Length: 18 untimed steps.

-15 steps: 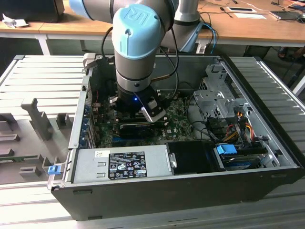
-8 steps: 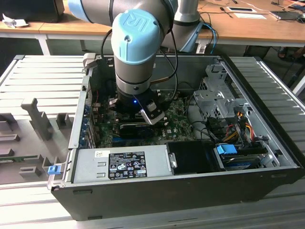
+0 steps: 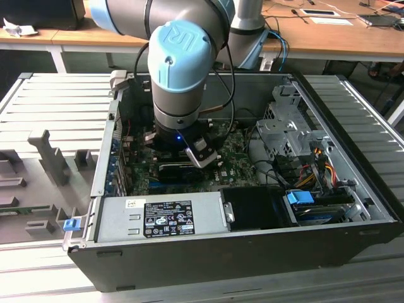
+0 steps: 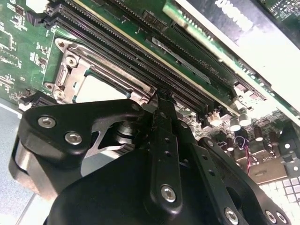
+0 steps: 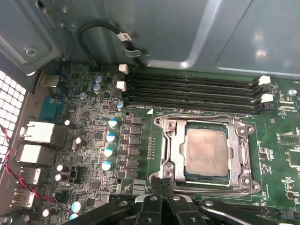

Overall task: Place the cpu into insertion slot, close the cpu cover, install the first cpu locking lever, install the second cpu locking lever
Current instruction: 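Install the second cpu locking lever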

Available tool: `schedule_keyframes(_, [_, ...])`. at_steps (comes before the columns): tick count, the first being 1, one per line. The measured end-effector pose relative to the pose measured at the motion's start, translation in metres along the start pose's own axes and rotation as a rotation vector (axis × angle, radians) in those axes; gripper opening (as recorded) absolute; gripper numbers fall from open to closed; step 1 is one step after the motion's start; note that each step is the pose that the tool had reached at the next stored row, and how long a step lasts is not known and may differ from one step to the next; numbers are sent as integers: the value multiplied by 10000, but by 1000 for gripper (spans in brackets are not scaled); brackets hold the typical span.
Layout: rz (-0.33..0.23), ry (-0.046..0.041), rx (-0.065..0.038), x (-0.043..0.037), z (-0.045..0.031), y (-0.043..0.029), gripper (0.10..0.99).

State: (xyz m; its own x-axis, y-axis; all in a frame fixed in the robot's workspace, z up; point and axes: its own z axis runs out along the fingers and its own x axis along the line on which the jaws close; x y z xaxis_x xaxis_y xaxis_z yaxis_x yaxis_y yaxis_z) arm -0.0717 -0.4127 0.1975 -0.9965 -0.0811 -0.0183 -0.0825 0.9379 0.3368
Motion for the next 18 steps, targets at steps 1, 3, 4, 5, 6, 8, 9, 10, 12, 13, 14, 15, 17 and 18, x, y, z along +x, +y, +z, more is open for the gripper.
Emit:
schedule_keyframes(1, [-2,-2,-27,2,5,-2,106])
schedule_keyframes(3, [-2,-10,-120,12,15,-4,106])
schedule_keyframes(4, [-2,-14,-159,16,17,-4,106])
schedule_keyframes(5, [-2,-17,-191,19,20,-5,106])
schedule_keyframes(6, [0,-20,-228,26,23,-6,106])
schedule_keyframes(8, [-5,-26,-302,35,39,-10,106])
schedule_keyframes(9, [-4,-28,-325,37,54,-12,106])
schedule_keyframes(10, [-3,-28,-349,39,63,-13,106])
schedule_keyframes(12, [-5,-34,-388,49,59,-9,106])
schedule_keyframes(13, [-5,-33,-388,49,9,8,106])
schedule_keyframes(14, [-4,-33,-388,49,-31,23,106])
schedule_keyframes(15, [-4,-33,-388,48,-66,35,106])
schedule_keyframes(17, [-3,-33,-387,49,-102,48,106])
schedule_keyframes(18, [-4,-33,-389,50,-142,63,106])
